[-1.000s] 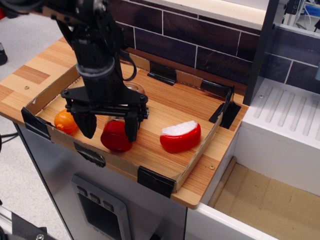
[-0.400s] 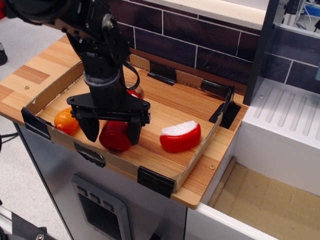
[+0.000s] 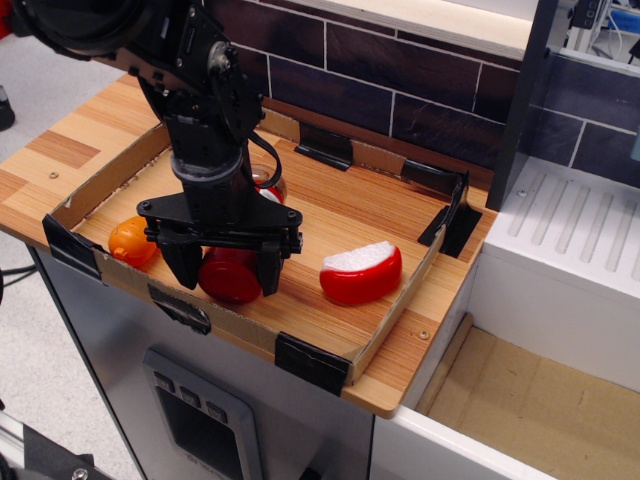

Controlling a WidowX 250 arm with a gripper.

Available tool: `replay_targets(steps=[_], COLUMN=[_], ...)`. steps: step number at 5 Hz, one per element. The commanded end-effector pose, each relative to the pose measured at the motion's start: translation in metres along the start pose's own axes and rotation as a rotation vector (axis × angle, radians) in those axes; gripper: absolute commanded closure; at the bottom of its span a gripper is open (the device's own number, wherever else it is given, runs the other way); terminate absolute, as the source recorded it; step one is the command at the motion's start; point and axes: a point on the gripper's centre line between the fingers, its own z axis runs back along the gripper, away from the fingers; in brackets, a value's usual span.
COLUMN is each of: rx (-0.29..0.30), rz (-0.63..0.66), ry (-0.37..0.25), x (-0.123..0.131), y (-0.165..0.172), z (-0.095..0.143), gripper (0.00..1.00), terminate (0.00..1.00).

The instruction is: Upright basil bottle

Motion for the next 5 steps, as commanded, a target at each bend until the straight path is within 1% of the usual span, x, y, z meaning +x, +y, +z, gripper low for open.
replay_targets(steps=[1,2,3,4,5], rx=[-0.029,-0.046,-0.074,-0.062,-0.039], rz=[0.049,0.108,0.166,0.207,0.237], ry=[-0.035,-0.042,-0.032,-0.021,-0.059], x=[0.012,0.029,0.046,0.064,0.079], y=[0.001,0.000,0.000,-0.001,0.000], z=[0.016,0.046,0.073,0.088,0.088], gripper=[1.00,1.00,1.00,1.00,1.00], terminate=[0.00,0.00,0.00,0.00,0.00])
